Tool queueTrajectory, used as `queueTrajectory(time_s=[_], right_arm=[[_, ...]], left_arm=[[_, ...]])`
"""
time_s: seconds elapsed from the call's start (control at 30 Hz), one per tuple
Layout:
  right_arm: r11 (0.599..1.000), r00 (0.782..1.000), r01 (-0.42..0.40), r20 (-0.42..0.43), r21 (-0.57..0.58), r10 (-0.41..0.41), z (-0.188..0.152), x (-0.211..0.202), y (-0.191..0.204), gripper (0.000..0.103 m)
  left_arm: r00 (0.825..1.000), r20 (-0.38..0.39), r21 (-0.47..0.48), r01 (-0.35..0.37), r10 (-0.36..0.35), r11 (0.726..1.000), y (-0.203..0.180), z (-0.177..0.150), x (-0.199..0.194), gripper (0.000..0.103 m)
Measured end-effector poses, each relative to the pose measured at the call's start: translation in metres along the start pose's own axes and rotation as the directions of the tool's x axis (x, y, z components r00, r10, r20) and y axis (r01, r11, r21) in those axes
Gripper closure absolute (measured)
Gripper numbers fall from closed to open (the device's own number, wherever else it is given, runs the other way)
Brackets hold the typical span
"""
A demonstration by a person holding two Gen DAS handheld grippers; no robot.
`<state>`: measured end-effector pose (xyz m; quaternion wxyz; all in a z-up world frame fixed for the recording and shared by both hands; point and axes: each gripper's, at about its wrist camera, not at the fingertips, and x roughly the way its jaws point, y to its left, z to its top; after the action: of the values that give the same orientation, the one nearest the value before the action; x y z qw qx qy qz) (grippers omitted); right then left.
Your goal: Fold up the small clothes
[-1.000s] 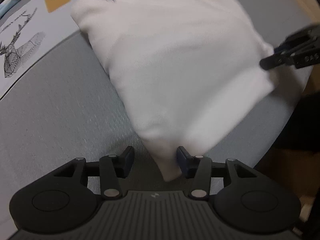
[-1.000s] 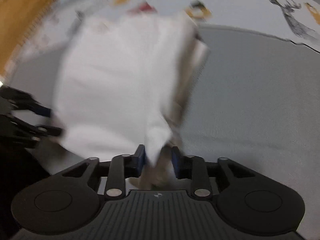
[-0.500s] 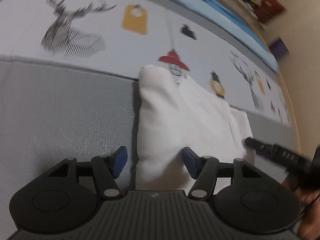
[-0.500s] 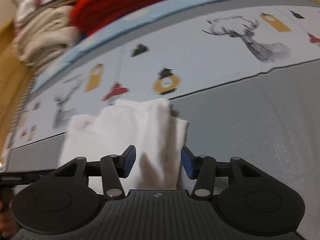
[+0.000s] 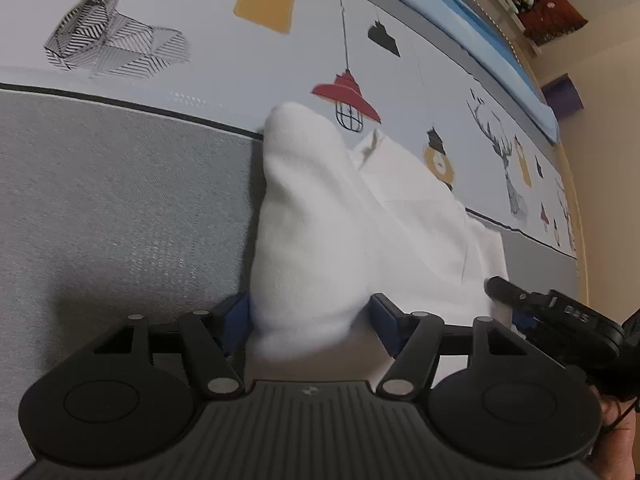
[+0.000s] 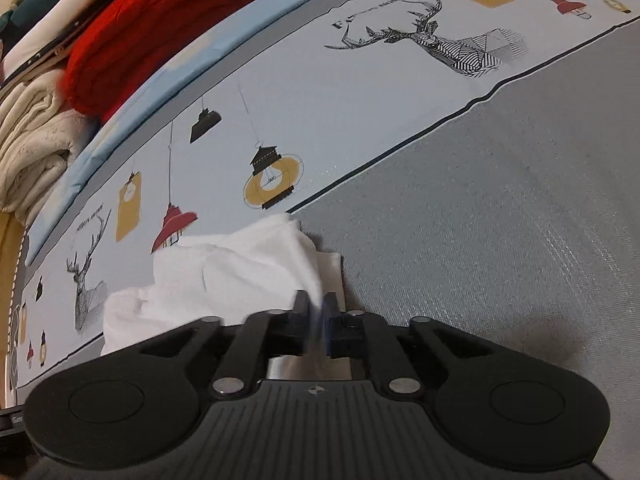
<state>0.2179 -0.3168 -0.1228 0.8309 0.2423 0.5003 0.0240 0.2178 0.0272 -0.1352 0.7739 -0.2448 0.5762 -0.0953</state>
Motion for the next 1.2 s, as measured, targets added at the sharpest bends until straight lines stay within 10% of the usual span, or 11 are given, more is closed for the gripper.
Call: queueTrajectory(time_s=[0.1, 0.33, 0.37, 0.43, 0.57, 0.73, 0.8, 0.97, 1.2], right_arm=[[0.999, 1.000, -0.024, -0.014, -0.022, 0.024, -0.003, -0.009, -0.003, 0.044], [0.995, 0.992, -0.034, -0.125, -0.089, 0.022, -0.009, 0.005, -0.003, 0.042], [0.995, 0.992, -0.041, -0.127, -0.089, 0.030, -0.009, 0.006, -0.002, 0.044], [0.991, 0.988, -0.104, -0.122, -0.082, 0.093, -0.008, 0.007, 0.003, 0.090], [0.977, 0.987, -0.162, -0.017, -0.137, 0.161, -0.002, -0.003, 0.025, 0.091], [0.974, 0.959, -0.145, 0.219, -0.174, 0.182, 0.008, -0.027, 0.047, 0.077], [0.978, 0.955, -0.116, 0.251, -0.176, 0.159, 0.009, -0.031, 0.050, 0.038], [0.973, 0.983, -0.109, 0.125, -0.203, 0.136, 0.002, -0.019, 0.049, 0.038], [0.975, 0.995, -0.043, -0.095, -0.217, 0.023, -0.019, 0.012, 0.044, 0.038]], left_arm=[[1.000, -0.007, 0.010, -0.001, 0.001, 1.000, 0.000, 0.002, 0.006, 0.031], [0.998, 0.033, 0.052, -0.049, 0.048, 0.997, -0.009, 0.004, 0.008, 0.049], [0.997, 0.052, 0.080, -0.054, 0.050, 0.995, -0.014, 0.004, 0.005, 0.057], [0.993, 0.100, 0.135, -0.079, 0.065, 0.988, -0.024, 0.004, -0.003, 0.065], [0.972, 0.226, 0.133, -0.096, 0.065, 0.986, -0.026, 0.011, -0.029, 0.066], [0.870, 0.481, 0.117, -0.183, 0.105, 0.976, -0.034, 0.014, -0.073, 0.016], [0.896, 0.436, 0.136, -0.159, 0.086, 0.978, -0.031, 0.016, -0.071, 0.017], [0.974, 0.185, 0.000, -0.135, 0.132, 0.991, -0.001, 0.017, -0.039, 0.018], [0.995, 0.045, -0.117, -0.080, 0.086, 0.990, 0.027, 0.011, -0.009, 0.030]])
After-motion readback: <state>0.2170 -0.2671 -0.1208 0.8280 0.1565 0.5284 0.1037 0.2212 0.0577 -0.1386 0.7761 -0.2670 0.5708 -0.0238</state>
